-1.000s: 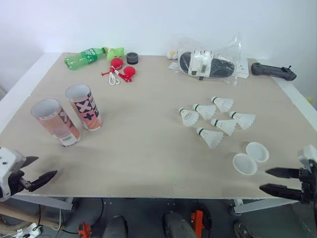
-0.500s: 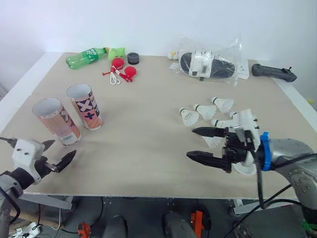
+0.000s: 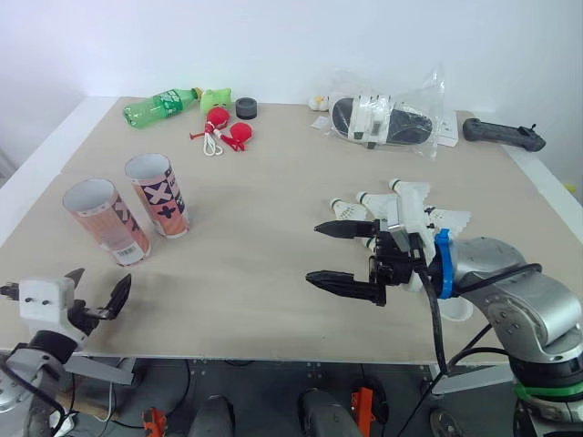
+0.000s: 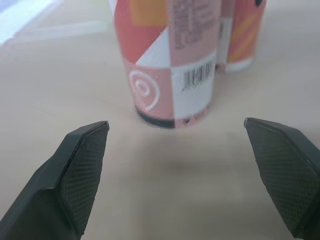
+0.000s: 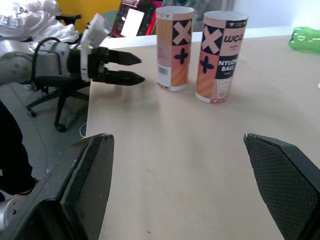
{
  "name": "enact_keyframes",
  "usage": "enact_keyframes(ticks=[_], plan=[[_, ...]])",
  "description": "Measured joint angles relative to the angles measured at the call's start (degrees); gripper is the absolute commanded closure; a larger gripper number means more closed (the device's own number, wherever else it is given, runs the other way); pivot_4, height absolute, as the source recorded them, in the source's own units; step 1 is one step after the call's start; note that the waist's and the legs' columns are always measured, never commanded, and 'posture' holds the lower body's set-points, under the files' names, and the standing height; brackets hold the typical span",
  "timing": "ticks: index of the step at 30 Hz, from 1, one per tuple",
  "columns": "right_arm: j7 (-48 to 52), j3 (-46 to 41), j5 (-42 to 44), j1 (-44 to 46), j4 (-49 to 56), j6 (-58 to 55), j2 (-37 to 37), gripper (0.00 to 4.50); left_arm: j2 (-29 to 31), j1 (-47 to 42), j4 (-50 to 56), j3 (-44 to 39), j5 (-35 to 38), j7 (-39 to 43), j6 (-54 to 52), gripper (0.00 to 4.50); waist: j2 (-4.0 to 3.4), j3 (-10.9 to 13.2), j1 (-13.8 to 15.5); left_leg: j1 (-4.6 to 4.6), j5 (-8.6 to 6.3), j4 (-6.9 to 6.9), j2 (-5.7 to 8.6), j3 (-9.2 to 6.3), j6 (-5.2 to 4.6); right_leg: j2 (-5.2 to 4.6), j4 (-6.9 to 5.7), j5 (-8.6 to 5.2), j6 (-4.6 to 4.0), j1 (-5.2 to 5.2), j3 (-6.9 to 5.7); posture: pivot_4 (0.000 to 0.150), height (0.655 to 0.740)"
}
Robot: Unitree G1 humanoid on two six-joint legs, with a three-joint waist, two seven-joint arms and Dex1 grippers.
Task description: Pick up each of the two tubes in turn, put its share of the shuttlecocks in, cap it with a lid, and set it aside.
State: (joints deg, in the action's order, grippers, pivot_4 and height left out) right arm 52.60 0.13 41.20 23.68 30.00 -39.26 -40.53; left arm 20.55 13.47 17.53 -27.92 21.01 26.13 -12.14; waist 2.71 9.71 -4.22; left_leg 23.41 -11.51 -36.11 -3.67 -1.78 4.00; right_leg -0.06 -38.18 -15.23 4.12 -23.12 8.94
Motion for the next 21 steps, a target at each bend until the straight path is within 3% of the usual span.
enact_keyframes(ticks=[5,21], plan=[[0.12,0.81,-0.61,0.70,-0.34,0.57,0.24,0.05,-0.96,-3.62,-2.70,3.41,-1.88,-2.50,0.89,0.00,0.00,0.00,-0.11,-0.01,0.01,0.01,-0.01,-0.01,-0.02,0.04,0.00,0.09,0.06,-0.02,0.00,0.150,0.7400],[0.02,2.03,-1.04,0.82,-0.36,0.74,0.66,0.05,-1.95,-8.26,-7.61,3.68,-3.56,-9.01,2.82,0.00,0.01,0.00,-0.09,0.02,0.02,0.05,-0.01,-0.05,-0.03,0.05,0.00,0.07,0.07,-0.02,0.00,0.150,0.7400]])
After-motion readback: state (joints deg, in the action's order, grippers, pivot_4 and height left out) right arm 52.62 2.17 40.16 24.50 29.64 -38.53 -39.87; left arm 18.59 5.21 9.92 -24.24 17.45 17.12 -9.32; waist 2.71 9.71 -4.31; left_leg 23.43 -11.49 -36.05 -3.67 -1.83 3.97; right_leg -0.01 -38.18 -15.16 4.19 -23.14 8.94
